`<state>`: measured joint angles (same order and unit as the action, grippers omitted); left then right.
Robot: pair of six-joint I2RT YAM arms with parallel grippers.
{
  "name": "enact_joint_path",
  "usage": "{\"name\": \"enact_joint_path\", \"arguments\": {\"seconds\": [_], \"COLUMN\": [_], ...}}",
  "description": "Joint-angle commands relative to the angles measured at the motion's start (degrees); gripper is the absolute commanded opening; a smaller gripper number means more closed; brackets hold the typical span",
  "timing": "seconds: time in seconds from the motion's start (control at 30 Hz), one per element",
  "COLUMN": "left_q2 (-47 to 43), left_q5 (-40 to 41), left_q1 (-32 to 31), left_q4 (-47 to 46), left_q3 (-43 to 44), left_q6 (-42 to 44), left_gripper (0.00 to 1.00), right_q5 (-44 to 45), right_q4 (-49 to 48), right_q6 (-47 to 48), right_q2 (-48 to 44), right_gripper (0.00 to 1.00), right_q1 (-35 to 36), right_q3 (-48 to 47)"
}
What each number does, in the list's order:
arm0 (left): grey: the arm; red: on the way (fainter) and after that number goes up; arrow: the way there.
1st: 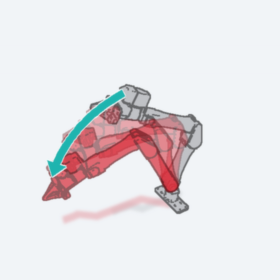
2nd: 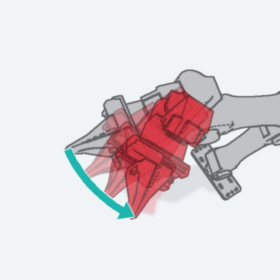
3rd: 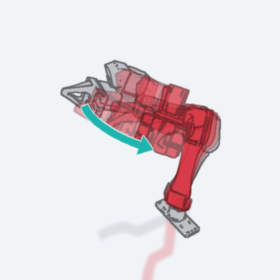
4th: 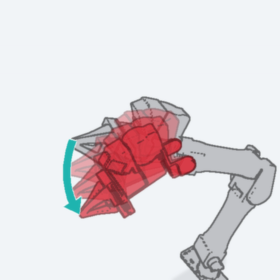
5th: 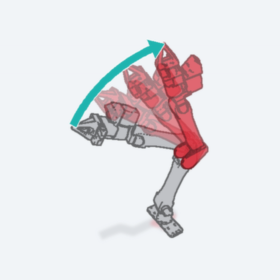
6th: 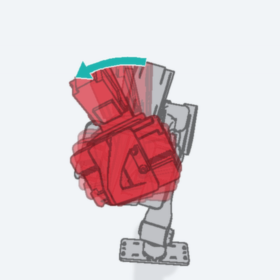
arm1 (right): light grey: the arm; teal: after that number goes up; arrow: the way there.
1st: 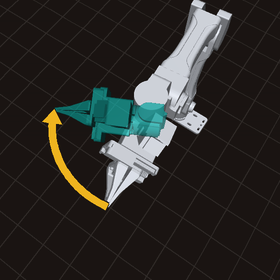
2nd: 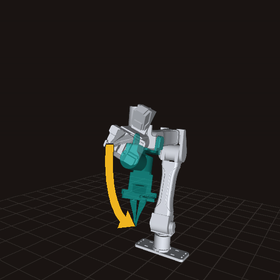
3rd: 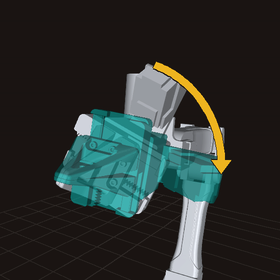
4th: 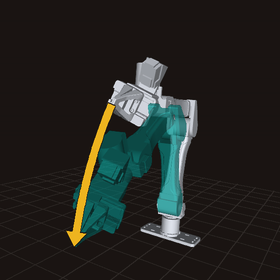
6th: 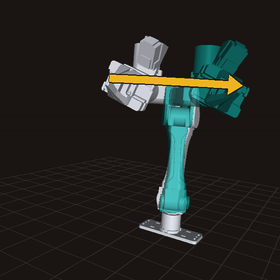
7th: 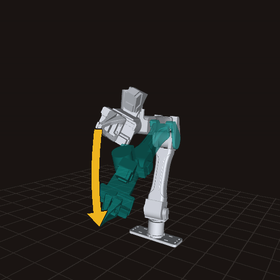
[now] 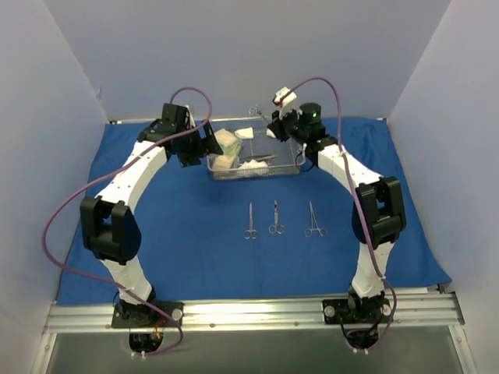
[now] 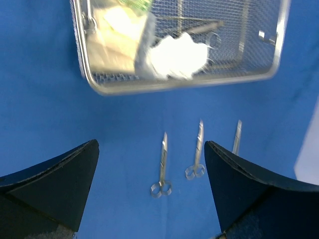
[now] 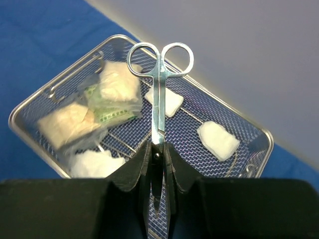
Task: Open and lay out the surgical kit
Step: Pick up the medical item from the container, then place the medical item in the surgical kit.
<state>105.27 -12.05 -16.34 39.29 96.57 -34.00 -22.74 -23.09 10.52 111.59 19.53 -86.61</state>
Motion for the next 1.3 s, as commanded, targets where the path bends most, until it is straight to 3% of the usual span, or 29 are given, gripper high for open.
{"name": "enact_joint_path", "arguments": {"seconds": [0.0,0.1,0.27,0.43,0.47,0.63,0.77,0.93,1.27], "left_q2": [-9.02,-16.14,-24.93,-26.70,-26.35,-25.82,-24.42,-23.18,-24.50], "left_q5": [-2.88,-5.60,-18.42,-26.52,-27.66,-33.82,-37.86,-36.46,-42.61], "left_q1": [0.61,0.69,0.78,0.34,0.25,-0.18,-0.80,-3.08,-6.51], "left_q4": [-0.79,-1.49,-3.34,-1.76,-1.24,-1.32,1.49,4.92,1.05], "left_q3": [-3.49,-7.97,-14.48,-18.00,-18.35,-20.20,-20.63,-22.04,-29.16], "left_q6": [0.60,2.09,4.46,8.24,8.42,10.26,12.99,16.33,16.42], "left_gripper": [0.95,0.94,0.94,0.94,0.94,0.94,0.94,0.94,0.97], "right_q5": [-15.65,-20.92,-30.58,-29.99,-29.73,-30.16,-28.68,-27.80,-26.92], "right_q4": [5.58,17.17,42.39,71.01,74.30,89.59,90.77,90.77,90.77], "right_q6": [14.83,24.07,47.62,70.57,77.04,89.83,92.31,92.48,92.92], "right_q2": [-5.15,-6.56,-8.05,-7.44,-7.01,-5.25,-5.42,-6.12,-9.28], "right_gripper": [0.00,0.00,0.00,0.00,0.00,0.00,0.00,0.00,0.00], "right_q1": [-1.16,-1.07,-0.72,2.61,4.19,6.92,9.56,13.07,16.33], "right_q3": [0.65,-1.19,-6.99,-13.49,-14.80,-17.27,-17.54,-17.54,-16.67]}}
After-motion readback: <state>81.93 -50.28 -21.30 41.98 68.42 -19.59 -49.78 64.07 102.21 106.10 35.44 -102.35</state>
